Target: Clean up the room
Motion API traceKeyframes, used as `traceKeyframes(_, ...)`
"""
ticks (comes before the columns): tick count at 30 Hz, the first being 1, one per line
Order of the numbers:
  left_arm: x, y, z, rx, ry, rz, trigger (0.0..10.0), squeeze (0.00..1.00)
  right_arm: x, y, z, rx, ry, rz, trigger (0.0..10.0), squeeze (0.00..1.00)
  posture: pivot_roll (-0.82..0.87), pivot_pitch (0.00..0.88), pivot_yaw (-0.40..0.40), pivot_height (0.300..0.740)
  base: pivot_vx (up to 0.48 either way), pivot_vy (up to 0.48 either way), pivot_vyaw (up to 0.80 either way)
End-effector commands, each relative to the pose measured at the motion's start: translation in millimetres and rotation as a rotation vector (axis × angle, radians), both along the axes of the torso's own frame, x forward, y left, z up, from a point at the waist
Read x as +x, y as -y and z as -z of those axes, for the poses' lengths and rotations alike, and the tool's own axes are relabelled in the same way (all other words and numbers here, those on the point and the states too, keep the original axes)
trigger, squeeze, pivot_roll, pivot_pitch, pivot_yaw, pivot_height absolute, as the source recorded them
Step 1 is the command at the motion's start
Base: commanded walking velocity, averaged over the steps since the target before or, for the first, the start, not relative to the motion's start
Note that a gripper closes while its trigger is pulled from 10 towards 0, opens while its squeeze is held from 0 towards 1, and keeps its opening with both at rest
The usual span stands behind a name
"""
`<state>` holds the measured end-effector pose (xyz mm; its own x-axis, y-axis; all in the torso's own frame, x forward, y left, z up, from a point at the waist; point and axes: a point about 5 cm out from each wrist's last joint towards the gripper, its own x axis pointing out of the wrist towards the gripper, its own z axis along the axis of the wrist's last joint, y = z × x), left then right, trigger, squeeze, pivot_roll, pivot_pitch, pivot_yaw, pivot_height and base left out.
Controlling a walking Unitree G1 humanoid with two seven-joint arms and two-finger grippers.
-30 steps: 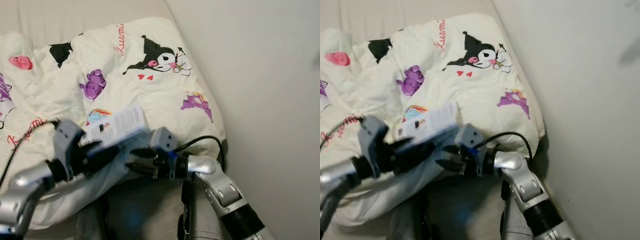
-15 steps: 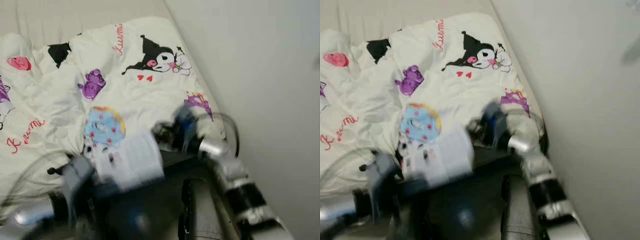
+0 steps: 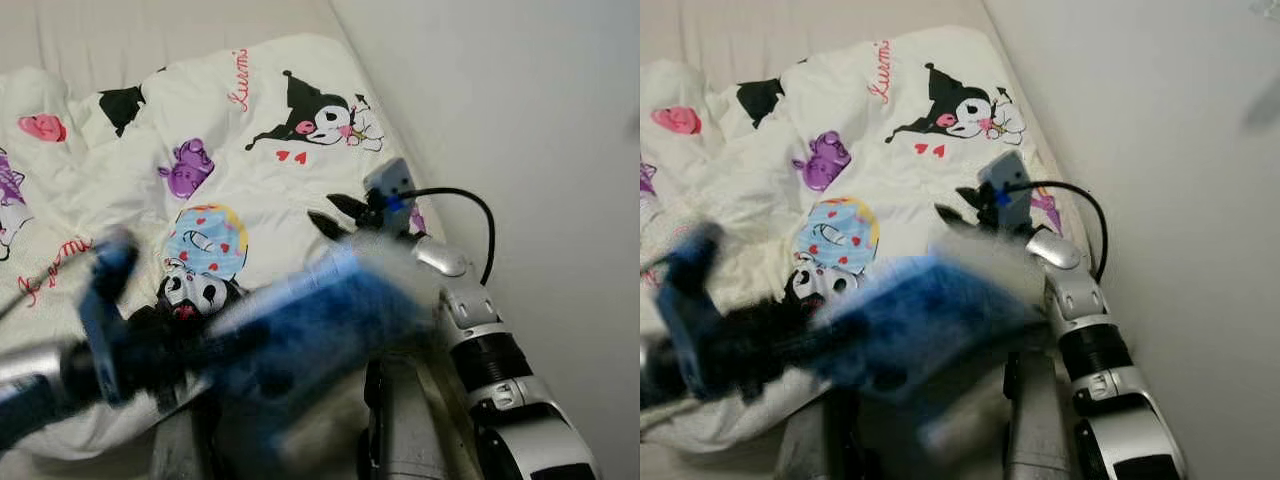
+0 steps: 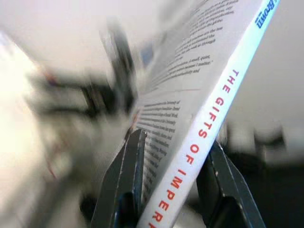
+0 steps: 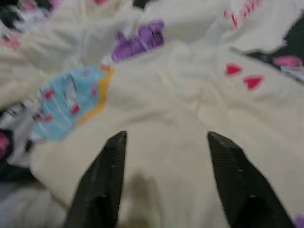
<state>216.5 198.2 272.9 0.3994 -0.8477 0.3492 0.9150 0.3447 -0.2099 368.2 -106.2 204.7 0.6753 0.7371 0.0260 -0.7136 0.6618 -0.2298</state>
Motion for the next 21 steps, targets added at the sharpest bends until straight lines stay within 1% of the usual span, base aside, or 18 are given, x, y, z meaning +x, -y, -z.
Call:
traceKeyframes(1, -0.9, -18.0, -21, -0.197, 0.049, -0.034, 0.0, 0.00, -2.6, 5.8, 19, -0.060, -0.039, 0.002, 10.0, 1.00, 0.04, 0.357, -0.051, 0.546, 0.000, 0.000, 0.00)
traceKeyframes(2, -0.9, -18.0, -21, -0.197, 0.049, -0.034, 0.0, 0.00, -2.6, 5.8, 19, -0.060, -0.039, 0.002, 10.0, 1.00, 0.04, 0.357, -0.051, 0.546, 0.000, 0.000, 0.00)
traceKeyframes(3, -2.0, -25.5, -29, -0.277, 0.067, -0.033, 0.0, 0.00, -2.6, 7.7, 24, -0.076, -0.049, 0.011, 10.0, 1.00, 0.03, 0.359, -0.051, 0.546, 0.000, 0.000, 0.00)
traceKeyframes(4, -2.0, -25.5, -29, -0.277, 0.067, -0.033, 0.0, 0.00, -2.6, 7.7, 24, -0.076, -0.049, 0.011, 10.0, 1.00, 0.03, 0.359, -0.051, 0.546, 0.000, 0.000, 0.00)
traceKeyframes(5, -4.5, -28.9, -33, -0.312, 0.065, -0.014, 0.0, 0.00, -2.5, 10.0, 28, -0.096, -0.052, 0.027, 10.0, 1.00, 0.03, 0.360, -0.051, 0.546, 0.000, 0.000, 0.00)
traceKeyframes(7, -6.7, -30.0, -33, -0.318, 0.058, 0.005, 0.0, 0.00, -2.1, 12.4, 32, -0.110, -0.057, 0.043, 10.0, 1.00, 0.03, 0.359, -0.051, 0.546, 0.000, 0.000, 0.00)
traceKeyframes(9, -7.2, -32.3, -33, -0.310, 0.046, -0.013, 0.0, 0.00, -2.8, 13.8, 35, -0.128, -0.058, 0.044, 10.0, 1.00, 0.03, 0.362, -0.051, 0.546, 0.000, 0.000, 0.00)
traceKeyframes(10, -2.3, -35.5, -27, -0.240, 0.033, -0.103, 0.0, 0.00, -5.8, 11.5, 37, -0.128, -0.058, 0.016, 10.0, 1.00, 0.03, 0.362, -0.052, 0.546, 0.000, 0.000, 0.00)
traceKeyframes(11, 1.4, -38.4, -23, -0.192, 0.025, -0.171, 0.0, 0.00, -8.2, 9.6, 38, -0.124, -0.059, -0.006, 10.0, 1.00, 0.03, 0.362, -0.053, 0.546, 0.000, 0.000, 0.00)
traceKeyframes(12, 8.8, -40.2, -16, -0.111, 0.008, -0.262, 0.0, 0.00, -13.2, 4.2, 40, -0.120, -0.055, -0.051, 10.0, 1.00, 0.03, 0.363, -0.053, 0.546, 0.000, 0.000, 0.00)
traceKeyframes(13, 8.8, -40.2, -16, -0.111, 0.008, -0.262, 0.0, 0.00, -13.2, 4.2, 40, -0.120, -0.055, -0.051, 10.0, 1.00, 0.03, 0.363, -0.053, 0.546, 0.000, 0.000, 0.00)
traceKeyframes(14, 24.6, -42.2, -1, 0.023, -0.025, -0.435, 0.0, 0.00, -20.9, -4.7, 44, -0.137, -0.044, -0.111, 10.0, 1.00, 0.03, 0.364, -0.056, 0.546, 0.000, 0.000, 0.00)
traceKeyframes(15, 24.6, -42.2, -1, 0.023, -0.025, -0.435, 0.0, 0.00, -20.9, -4.7, 44, -0.137, -0.044, -0.111, 10.0, 1.00, 0.03, 0.364, -0.056, 0.546, 0.000, 0.000, 0.00)
traceKeyframes(16, 34.2, -43.4, 9, 0.114, -0.039, -0.545, 0.0, 0.00, -26.2, -10.6, 46, -0.151, -0.036, -0.149, 10.0, 1.00, 0.03, 0.364, -0.056, 0.546, 0.000, 0.000, 0.00)
traceKeyframes(17, 46.8, -48.1, 21, 0.243, -0.031, -0.694, 0.0, 0.00, -33.6, -19.6, 52, -0.188, -0.015, -0.206, 10.0, 1.00, 0.03, 0.365, -0.057, 0.546, 0.000, 0.000, 0.00)
traceKeyframes(19, 46.8, -48.1, 21, 0.243, -0.031, -0.694, 0.0, 0.00, -33.6, -19.6, 52, -0.188, -0.015, -0.206, 10.0, 1.00, 0.03, 0.365, -0.057, 0.546, 0.000, 0.000, 0.00)
traceKeyframes(20, 55.6, -53.2, 30, 0.281, -0.046, -0.796, 0.0, 0.00, -40.6, -28.6, 56, -0.210, -0.001, -0.258, 10.0, 1.00, 0.03, 0.367, -0.060, 0.546, 0.000, 0.000, 0.00)
traceKeyframes(21, 62.4, -57.1, 39, 0.349, -0.045, -0.869, 0.0, 0.00, -48.1, -37.9, 59, -0.221, 0.013, -0.311, 10.0, 1.00, 0.03, 0.366, -0.059, 0.546, 0.000, 0.000, 0.00)
